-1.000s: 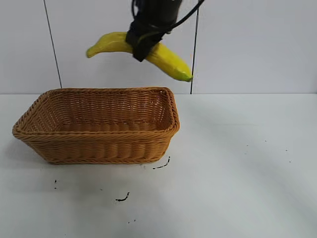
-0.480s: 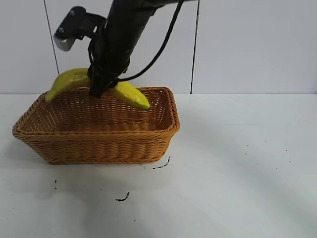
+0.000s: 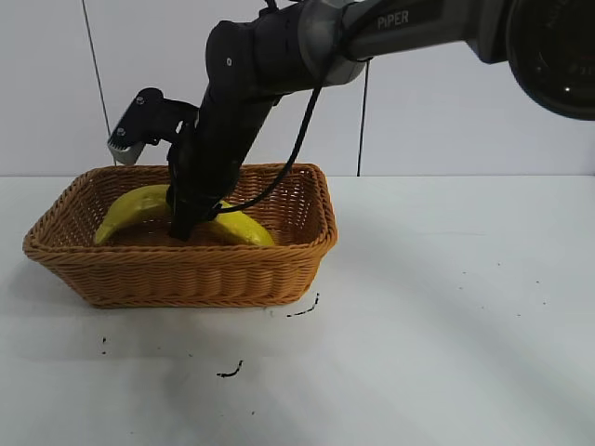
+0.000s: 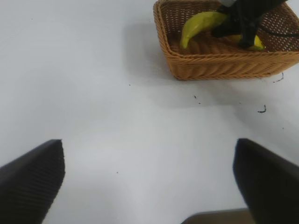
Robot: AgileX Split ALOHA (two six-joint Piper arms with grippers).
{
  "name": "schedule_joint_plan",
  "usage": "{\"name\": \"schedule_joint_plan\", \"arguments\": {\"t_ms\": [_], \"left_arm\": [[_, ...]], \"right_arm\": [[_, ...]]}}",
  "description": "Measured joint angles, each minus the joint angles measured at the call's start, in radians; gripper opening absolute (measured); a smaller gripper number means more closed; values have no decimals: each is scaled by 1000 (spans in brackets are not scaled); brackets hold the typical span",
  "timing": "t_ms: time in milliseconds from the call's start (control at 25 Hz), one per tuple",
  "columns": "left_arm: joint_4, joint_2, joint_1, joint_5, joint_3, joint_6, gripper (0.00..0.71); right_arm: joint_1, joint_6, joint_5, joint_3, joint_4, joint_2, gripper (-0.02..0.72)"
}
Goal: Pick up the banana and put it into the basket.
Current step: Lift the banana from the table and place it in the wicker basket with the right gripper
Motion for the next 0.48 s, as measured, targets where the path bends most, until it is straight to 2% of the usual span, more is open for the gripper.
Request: {"name": "schedule_joint_plan", "arguments": {"t_ms": [80, 120, 160, 200, 240, 320, 480], "left_arm": [[0, 0, 0, 0, 0, 0, 695], [0, 0, 0, 0, 0, 0, 695], [0, 0, 0, 0, 0, 0, 695], [0, 0, 0, 0, 0, 0, 695], [0, 0, 0, 0, 0, 0, 695], [0, 0, 0, 0, 0, 0, 695], [0, 0, 0, 0, 0, 0, 695]], "right_arm": [[0, 0, 0, 0, 1, 0, 331], [0, 0, 0, 0, 4, 0, 378], [0, 0, -3, 0, 8, 0, 454], [0, 3, -5, 0, 16, -1, 594], [0, 14, -4, 0, 17, -3, 635], [0, 55, 2, -1, 18, -10, 671], [0, 201, 55, -1, 8, -59, 689]]}}
